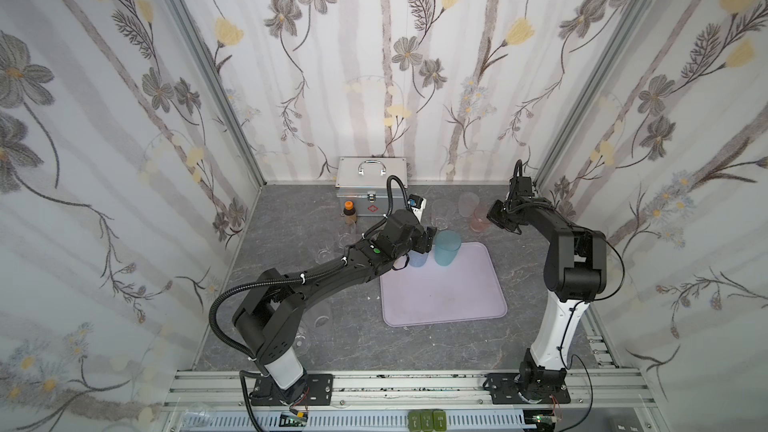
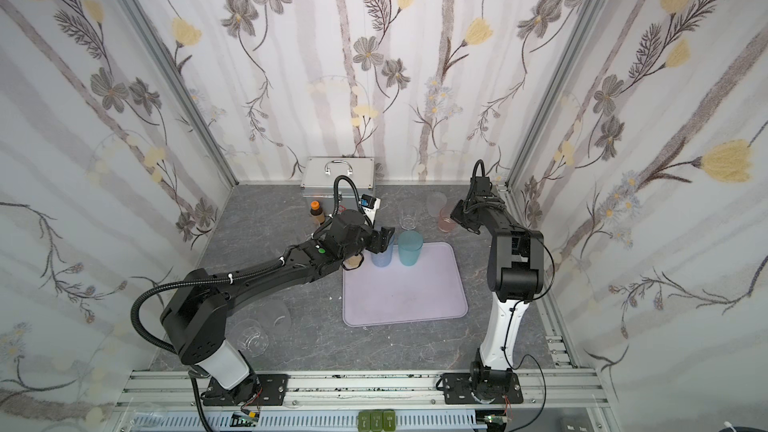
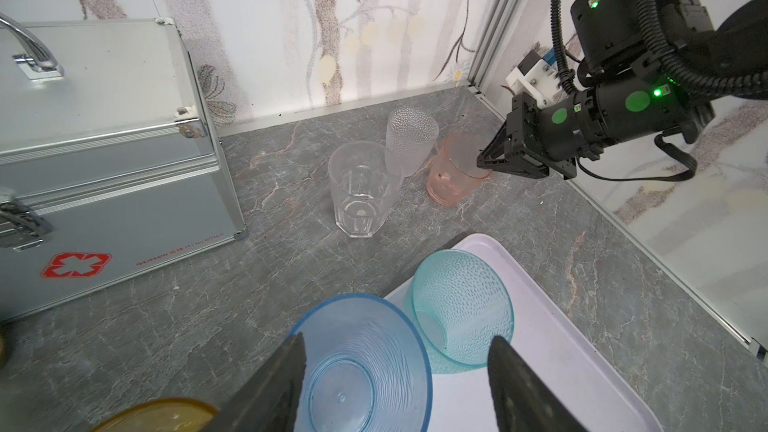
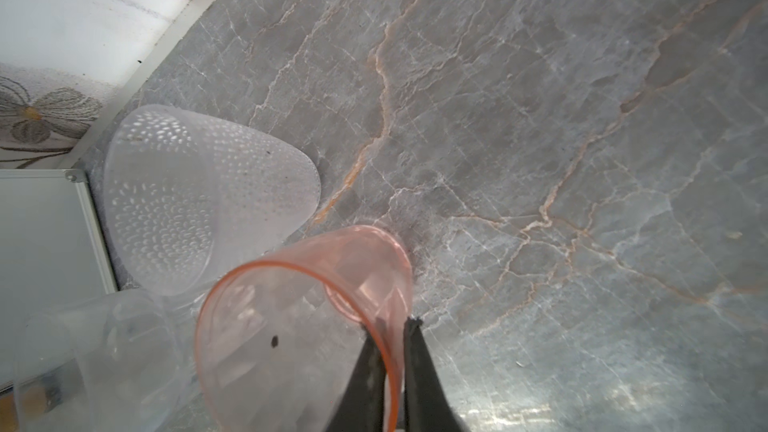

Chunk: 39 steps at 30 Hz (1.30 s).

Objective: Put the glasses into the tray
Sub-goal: 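Grasp the pink cup near the wall with the right gripper while the left withdraws, then carry the pink cup with the right gripper onto the tray and release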

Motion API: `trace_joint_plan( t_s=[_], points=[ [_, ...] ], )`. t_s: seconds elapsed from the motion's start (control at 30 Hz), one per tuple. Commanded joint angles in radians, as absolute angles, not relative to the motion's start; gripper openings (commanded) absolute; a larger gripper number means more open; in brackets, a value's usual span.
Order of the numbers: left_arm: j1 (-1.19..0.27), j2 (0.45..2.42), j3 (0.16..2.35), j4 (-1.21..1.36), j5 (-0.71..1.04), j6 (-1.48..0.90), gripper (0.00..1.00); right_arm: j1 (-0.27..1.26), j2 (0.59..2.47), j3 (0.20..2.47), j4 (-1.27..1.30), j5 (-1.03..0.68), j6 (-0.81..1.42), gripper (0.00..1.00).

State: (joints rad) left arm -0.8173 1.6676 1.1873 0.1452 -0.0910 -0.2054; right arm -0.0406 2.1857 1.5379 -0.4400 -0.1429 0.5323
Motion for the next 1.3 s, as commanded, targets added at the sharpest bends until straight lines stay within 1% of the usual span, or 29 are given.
trace_joint_plan(
  t_s=[0.0,0.1,0.17,0.43,0.53,0.63,0.9,1.27],
  points=[
    [-0.816,1.653,1.182,0.163,-0.112,-0.196,0.72,-0.037,2.142,1.519,-0.418,-0.081,0.491,0.05],
    [-0.815,1.633,1.172,0.163,-0.127,-0.179,0.72,-0.028,2.079,1.489,-0.443,-0.059,0.473,0.02],
    [-0.804,1.611,1.158,0.161,-0.143,-0.16,0.72,-0.012,2.013,1.459,-0.476,-0.01,0.449,0.01],
    [-0.664,1.481,1.071,0.123,-0.146,-0.174,0.72,0.108,1.819,1.333,-0.689,0.145,0.339,0.01],
    [-0.642,1.446,1.033,0.123,-0.14,-0.193,0.72,0.17,1.826,1.29,-0.77,0.176,0.299,0.02],
    [-0.64,1.434,1.006,0.123,-0.136,-0.201,0.72,0.21,1.845,1.28,-0.786,0.211,0.285,0.01],
    [-0.64,1.413,0.975,0.123,-0.14,-0.229,0.72,0.224,1.969,1.382,-0.784,0.215,0.279,0.02],
    [-0.64,1.434,0.981,0.12,-0.144,-0.226,0.72,0.223,2.02,1.39,-0.735,0.22,0.289,0.04]
  ],
)
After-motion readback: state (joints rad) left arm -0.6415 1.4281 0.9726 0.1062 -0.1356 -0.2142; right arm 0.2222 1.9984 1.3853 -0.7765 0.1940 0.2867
